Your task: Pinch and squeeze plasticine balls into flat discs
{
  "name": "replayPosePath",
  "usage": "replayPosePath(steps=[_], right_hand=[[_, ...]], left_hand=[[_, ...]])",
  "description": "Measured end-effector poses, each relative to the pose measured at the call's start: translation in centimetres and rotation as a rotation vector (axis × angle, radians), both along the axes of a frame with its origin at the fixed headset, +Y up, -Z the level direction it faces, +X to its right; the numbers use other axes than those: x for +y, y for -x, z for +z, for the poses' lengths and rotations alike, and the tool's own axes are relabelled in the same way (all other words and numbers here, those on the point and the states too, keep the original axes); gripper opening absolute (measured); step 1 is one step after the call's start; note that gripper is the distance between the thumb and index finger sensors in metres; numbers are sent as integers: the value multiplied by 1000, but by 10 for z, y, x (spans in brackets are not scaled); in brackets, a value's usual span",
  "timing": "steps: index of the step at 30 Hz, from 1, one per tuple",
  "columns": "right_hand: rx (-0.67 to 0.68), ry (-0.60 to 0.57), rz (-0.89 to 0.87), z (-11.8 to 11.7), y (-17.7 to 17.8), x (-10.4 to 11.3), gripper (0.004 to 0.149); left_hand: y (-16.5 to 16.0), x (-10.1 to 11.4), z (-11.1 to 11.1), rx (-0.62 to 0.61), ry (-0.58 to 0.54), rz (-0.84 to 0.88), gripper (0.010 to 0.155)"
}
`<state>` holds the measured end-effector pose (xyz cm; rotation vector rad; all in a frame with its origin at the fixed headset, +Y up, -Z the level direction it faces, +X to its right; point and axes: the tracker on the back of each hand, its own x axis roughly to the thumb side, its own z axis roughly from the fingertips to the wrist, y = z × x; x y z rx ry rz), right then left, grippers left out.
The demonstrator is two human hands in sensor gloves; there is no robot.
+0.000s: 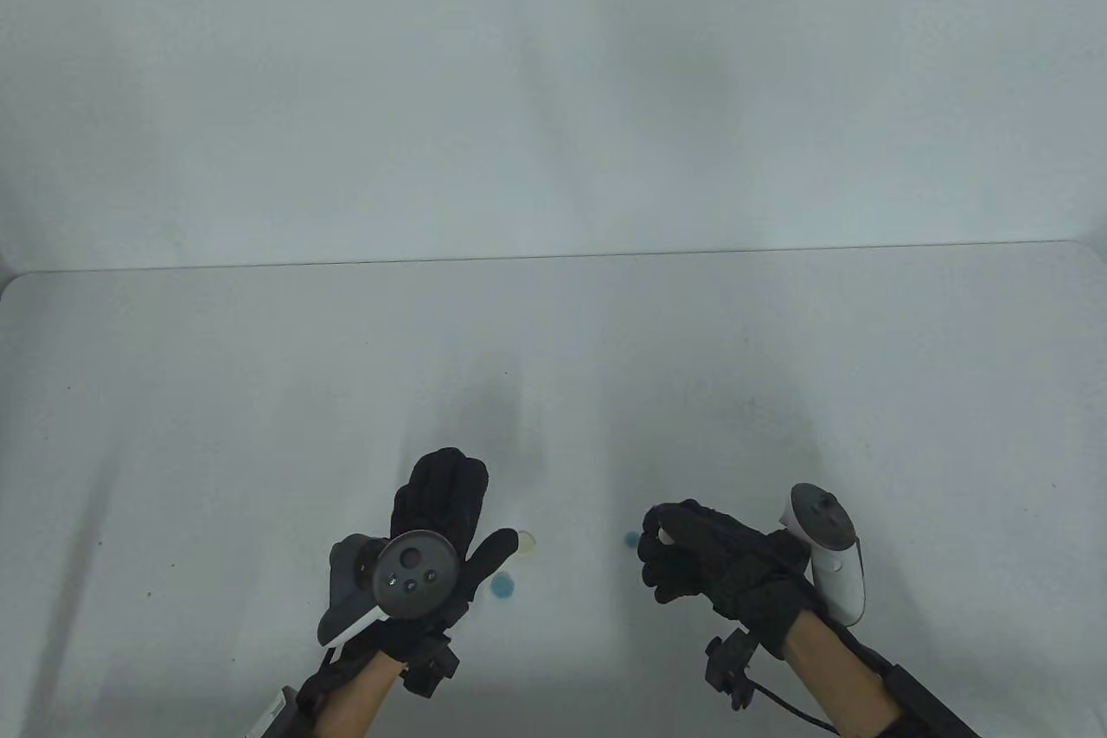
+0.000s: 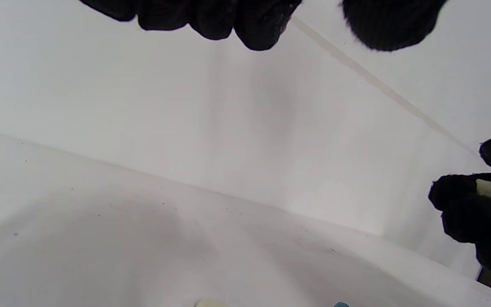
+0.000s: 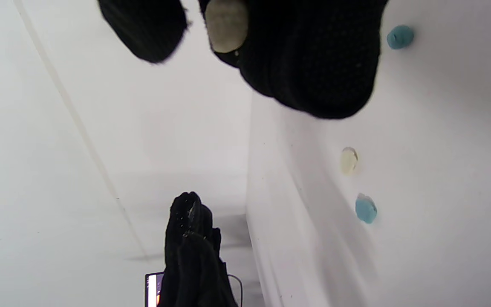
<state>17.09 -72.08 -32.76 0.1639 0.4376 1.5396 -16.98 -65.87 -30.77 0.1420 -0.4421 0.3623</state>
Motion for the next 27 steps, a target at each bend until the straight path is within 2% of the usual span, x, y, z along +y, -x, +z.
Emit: replayPosePath(steps=[2, 9, 14, 19, 21, 22, 25, 27], right_hand=[[10, -9, 4, 0, 0, 2, 43], [-7, -74, 42, 0, 0, 7, 40], [2, -83, 43, -1, 1, 7, 50], [-65, -102, 83, 0, -1, 7, 48], [-45, -85, 70, 0, -1, 6, 47], [-41, -75, 55, 0, -1, 6, 48], [-17, -49, -2, 0, -2, 3, 66], [-28, -32, -22, 0, -3, 2, 61]], left_hand=[[0, 0, 0, -2, 0, 0, 80], [-1, -1, 0, -7, 7, -2, 79], [0, -1, -1, -7, 8, -1, 79], [0, -1, -1, -4, 5, -1, 80], [0, -1, -1, -2, 5, -3, 80], [0, -1, -1, 0, 6, -3, 80], [0, -1, -1, 0, 6, -4, 80], [0, -1, -1, 1, 3, -2, 80]])
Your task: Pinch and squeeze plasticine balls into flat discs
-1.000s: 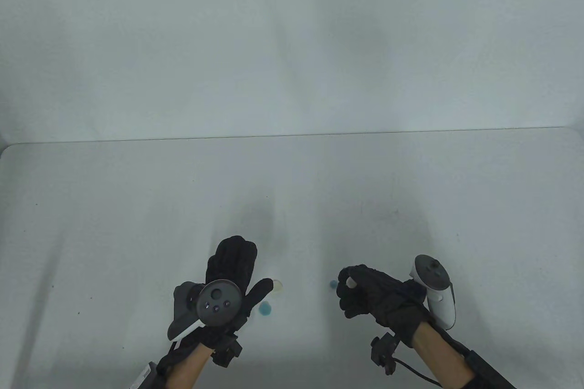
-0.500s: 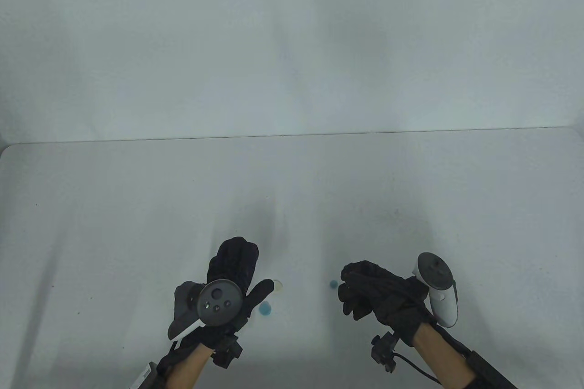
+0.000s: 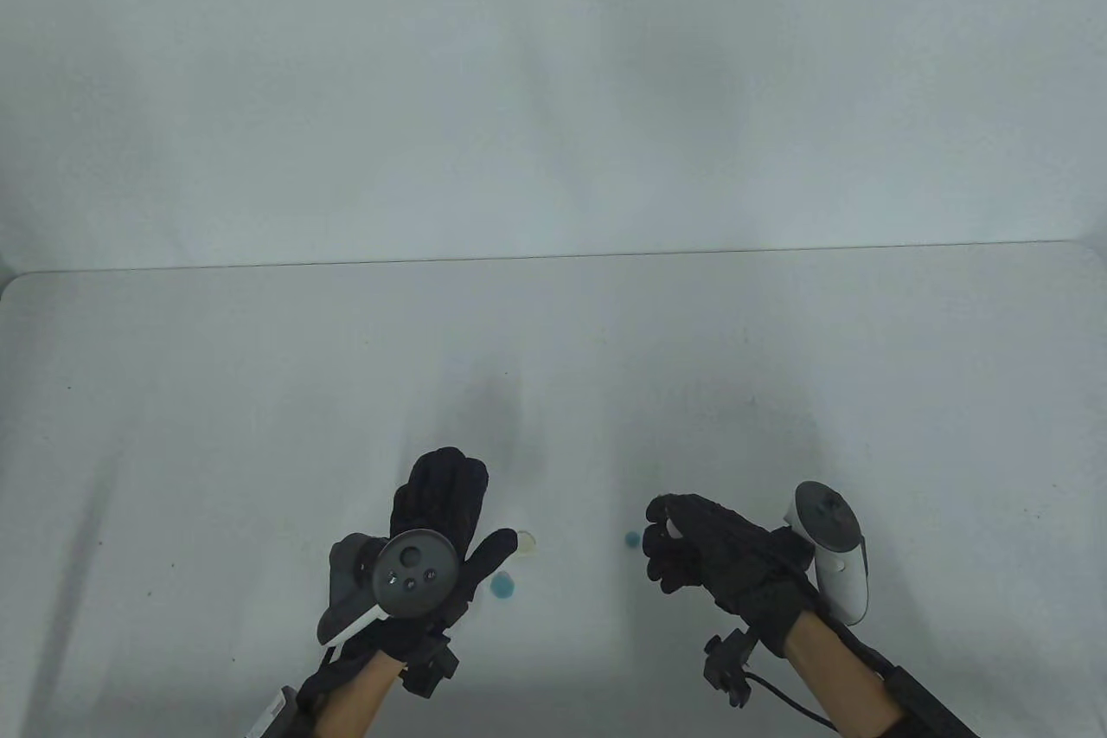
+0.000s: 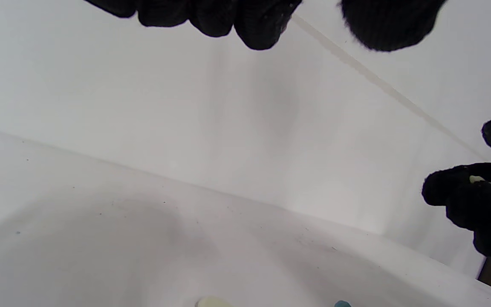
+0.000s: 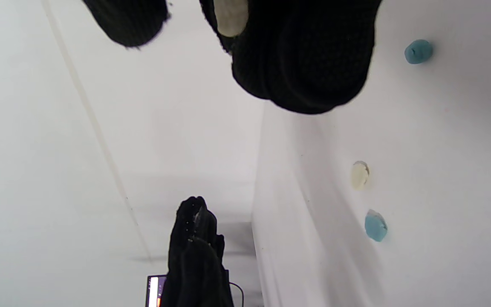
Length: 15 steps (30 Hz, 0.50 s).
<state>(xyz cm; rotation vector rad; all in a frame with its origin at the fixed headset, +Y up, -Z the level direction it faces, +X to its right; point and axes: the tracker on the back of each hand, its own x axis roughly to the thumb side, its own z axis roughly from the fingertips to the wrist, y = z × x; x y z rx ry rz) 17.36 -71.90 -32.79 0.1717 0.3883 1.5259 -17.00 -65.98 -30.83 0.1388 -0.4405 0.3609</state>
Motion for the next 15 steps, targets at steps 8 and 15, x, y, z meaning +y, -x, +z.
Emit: replayPosePath(steps=[8, 15], right_hand=[[-30, -31, 51, 0, 0, 5, 39], [-39, -36, 110, 0, 1, 4, 38]], left_hand=[[0, -1, 0, -3, 2, -2, 81], [0, -1, 0, -4, 3, -5, 82]])
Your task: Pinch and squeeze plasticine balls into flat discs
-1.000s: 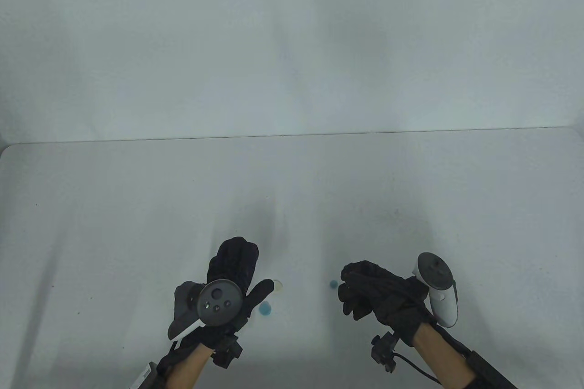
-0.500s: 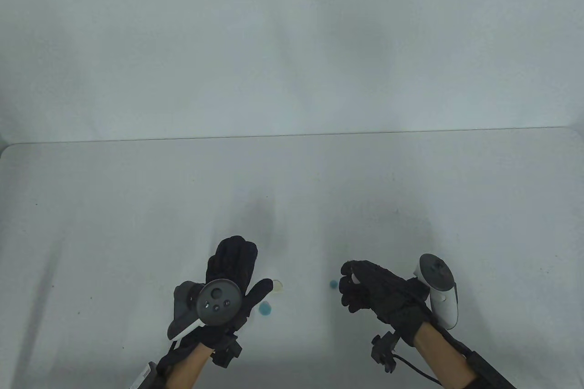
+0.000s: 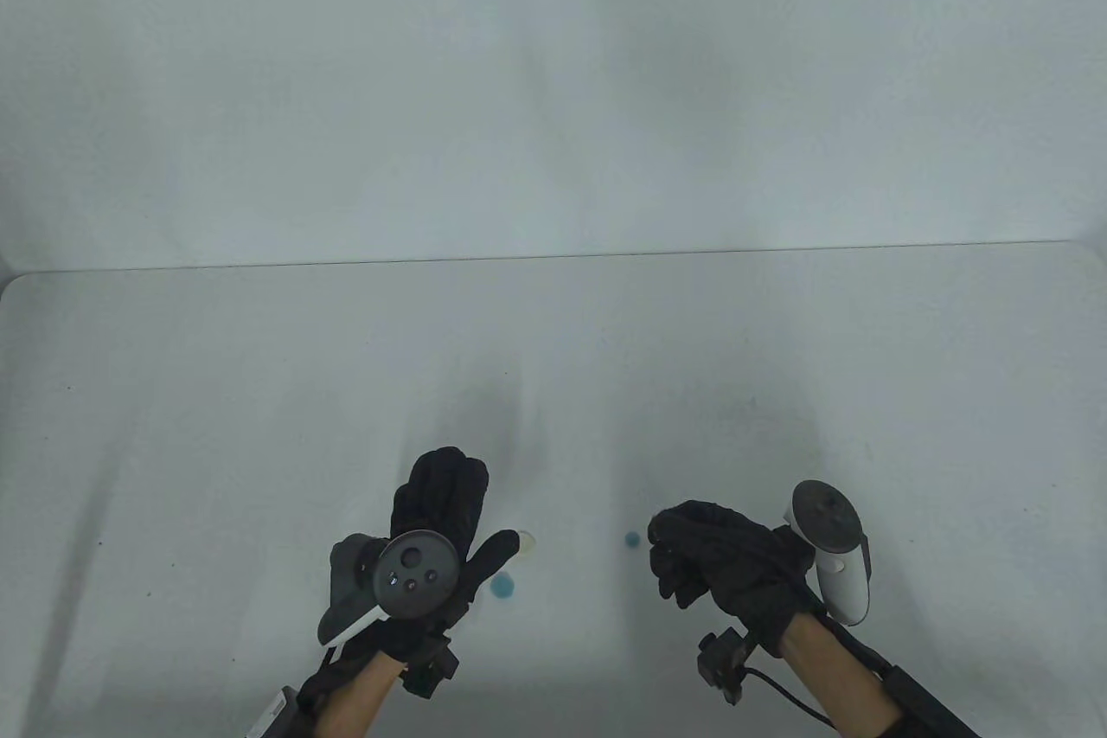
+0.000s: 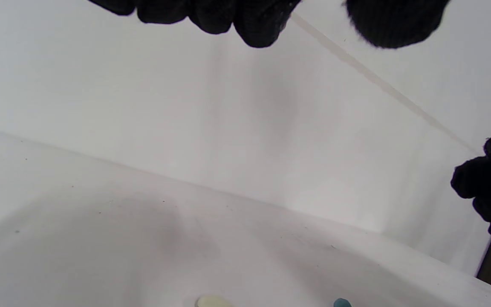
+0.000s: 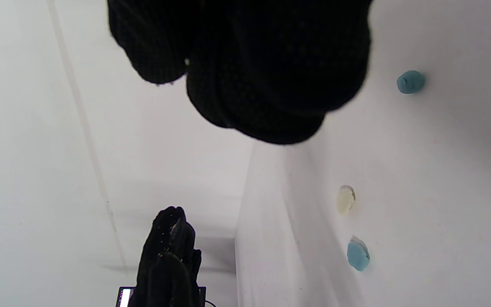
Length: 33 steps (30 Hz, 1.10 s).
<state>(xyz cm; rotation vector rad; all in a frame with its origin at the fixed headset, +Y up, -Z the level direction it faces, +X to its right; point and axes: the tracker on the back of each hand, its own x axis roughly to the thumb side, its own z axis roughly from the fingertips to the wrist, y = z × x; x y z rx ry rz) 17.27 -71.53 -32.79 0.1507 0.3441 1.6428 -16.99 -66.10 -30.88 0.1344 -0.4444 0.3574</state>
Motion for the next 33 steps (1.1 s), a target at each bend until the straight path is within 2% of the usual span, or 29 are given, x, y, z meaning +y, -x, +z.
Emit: replayPosePath(steps=[2, 4, 6, 9, 13, 18, 23, 25, 26, 29, 33], right_hand=[[12, 16, -34, 1, -1, -3, 43], [84, 43, -118, 0, -2, -7, 69], [95, 75, -173, -1, -2, -10, 77], [53, 57, -108, -2, -3, -10, 69], [1, 61, -101, -1, -4, -7, 47], [-47, 24, -67, 1, -5, -1, 41], [-48, -1, -53, 2, -4, 0, 43], [53, 34, -129, 1, -5, -4, 74], [64, 43, -145, 1, -5, -5, 77], [69, 46, -139, -1, -3, -6, 69], [106, 55, -172, -2, 0, -5, 49]], left_hand=[[0, 0, 0, 1, 1, -2, 81], [0, 0, 0, 3, 2, -2, 82], [0, 0, 0, 3, 2, -4, 82], [0, -1, 0, 4, 5, -5, 82], [0, -1, 0, 5, 8, -8, 81], [0, -1, -1, 4, 11, -11, 81], [0, -1, -1, 5, 8, -9, 81], [0, -1, -1, 6, 8, -8, 81], [0, -1, -1, 6, 7, -8, 81], [0, -2, -1, 4, 8, -10, 81], [0, -2, -1, 3, 11, -11, 81]])
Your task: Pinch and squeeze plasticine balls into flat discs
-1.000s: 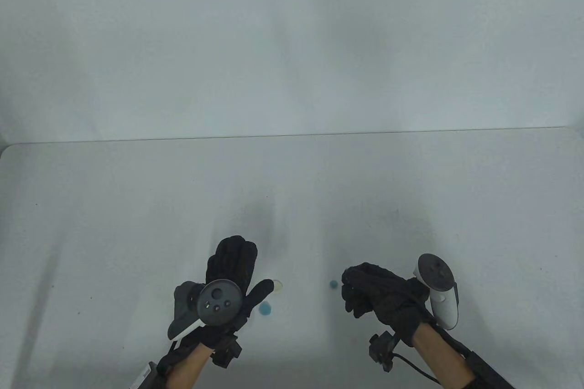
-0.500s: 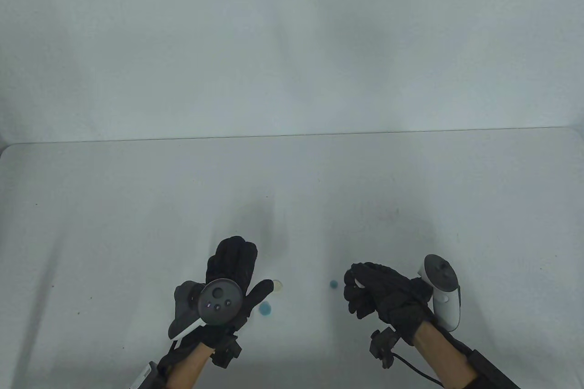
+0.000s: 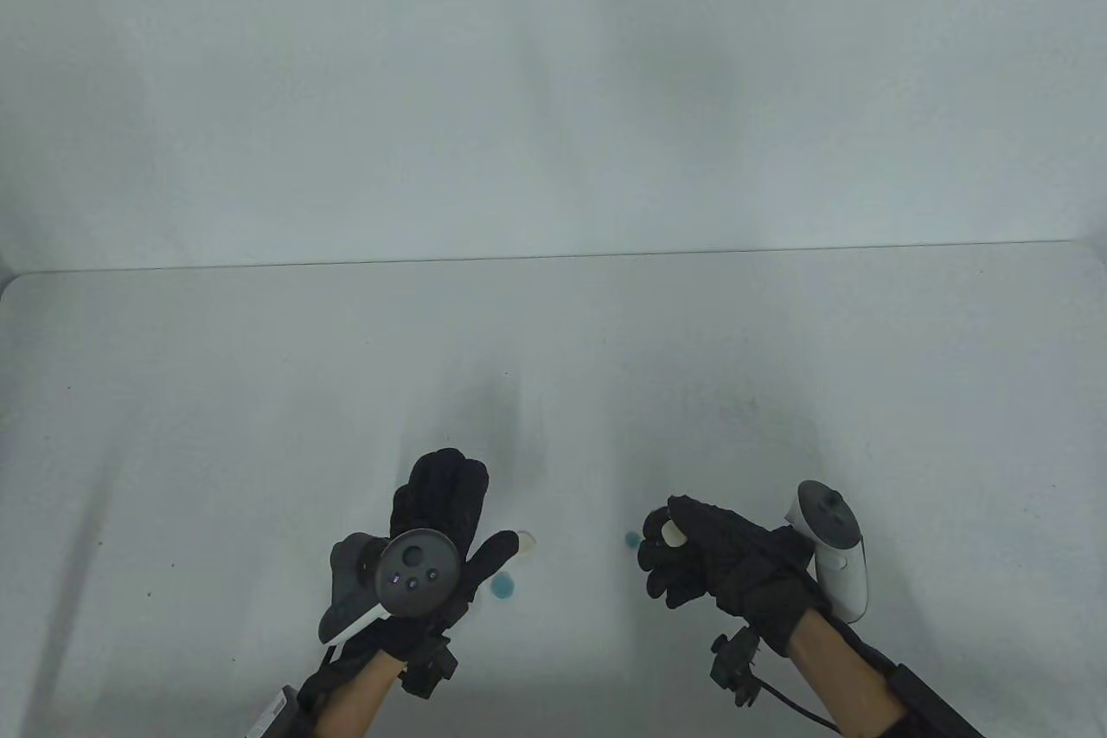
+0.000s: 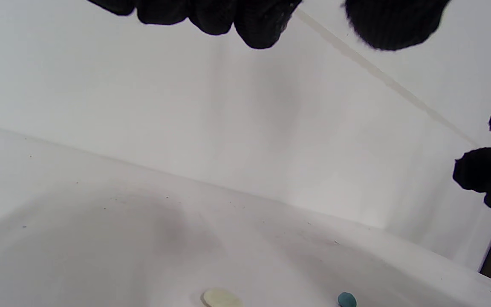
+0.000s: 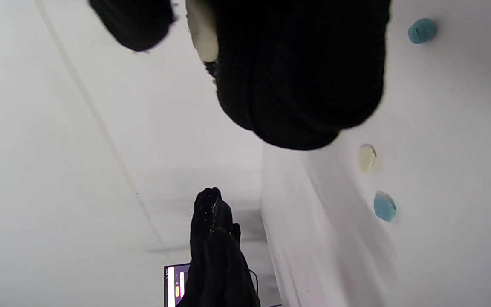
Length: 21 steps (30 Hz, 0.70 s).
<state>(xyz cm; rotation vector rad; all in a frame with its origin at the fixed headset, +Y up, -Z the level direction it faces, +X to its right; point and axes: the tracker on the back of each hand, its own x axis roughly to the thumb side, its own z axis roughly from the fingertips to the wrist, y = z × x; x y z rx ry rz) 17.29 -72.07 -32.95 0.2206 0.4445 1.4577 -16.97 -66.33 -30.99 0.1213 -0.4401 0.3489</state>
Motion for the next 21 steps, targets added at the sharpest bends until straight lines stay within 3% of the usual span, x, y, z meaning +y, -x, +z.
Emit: replayPosePath(steps=[5, 11, 14, 19, 21], right_hand=[[-4, -18, -9, 0, 1, 3, 43], [-124, -109, 65, 3, -1, 10, 41], [-112, -94, 12, 2, -3, 9, 41], [-54, -49, -57, 1, -3, 5, 64], [-62, -57, -21, 1, -2, 5, 58]], left_hand=[[0, -1, 0, -2, 3, -4, 81], [0, -1, 0, 0, 2, -4, 81], [0, -1, 0, 0, 0, -5, 81], [0, -1, -1, 3, -1, -4, 81], [0, -1, -1, 3, 1, -6, 81]])
